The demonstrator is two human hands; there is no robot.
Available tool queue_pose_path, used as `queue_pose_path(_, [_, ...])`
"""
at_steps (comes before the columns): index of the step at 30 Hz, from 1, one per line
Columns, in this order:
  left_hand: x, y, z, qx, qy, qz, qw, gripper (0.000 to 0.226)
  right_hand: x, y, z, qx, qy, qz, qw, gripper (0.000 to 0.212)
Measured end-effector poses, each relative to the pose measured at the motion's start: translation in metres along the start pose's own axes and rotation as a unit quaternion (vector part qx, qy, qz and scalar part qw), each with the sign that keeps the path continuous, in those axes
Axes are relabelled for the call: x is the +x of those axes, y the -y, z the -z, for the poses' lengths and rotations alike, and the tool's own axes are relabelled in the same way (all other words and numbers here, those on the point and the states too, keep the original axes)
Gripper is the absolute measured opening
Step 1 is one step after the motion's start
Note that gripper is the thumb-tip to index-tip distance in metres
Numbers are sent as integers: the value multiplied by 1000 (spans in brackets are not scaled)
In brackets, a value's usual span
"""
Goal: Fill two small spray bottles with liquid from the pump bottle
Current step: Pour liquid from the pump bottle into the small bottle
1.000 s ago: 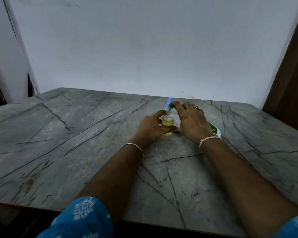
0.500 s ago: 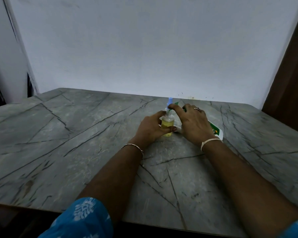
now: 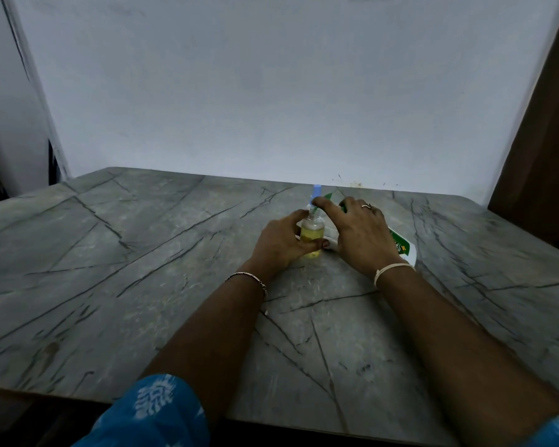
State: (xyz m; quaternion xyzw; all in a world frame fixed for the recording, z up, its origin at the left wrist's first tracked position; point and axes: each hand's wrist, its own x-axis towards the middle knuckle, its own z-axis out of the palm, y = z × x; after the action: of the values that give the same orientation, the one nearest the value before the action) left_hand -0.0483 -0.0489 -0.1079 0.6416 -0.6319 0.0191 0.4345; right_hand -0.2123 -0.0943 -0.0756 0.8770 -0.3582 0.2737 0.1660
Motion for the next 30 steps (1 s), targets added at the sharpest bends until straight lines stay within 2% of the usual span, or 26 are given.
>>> queue_pose_path(18, [-2,-2,3,-18,-4,-6,1000,65,2,3,-4,-16,-5,-8,1000,78])
queue_pose_path(30, [-1,-1,2,-19,0,2,1000,68,4,5,-3,-9,-5,-2,1000,72])
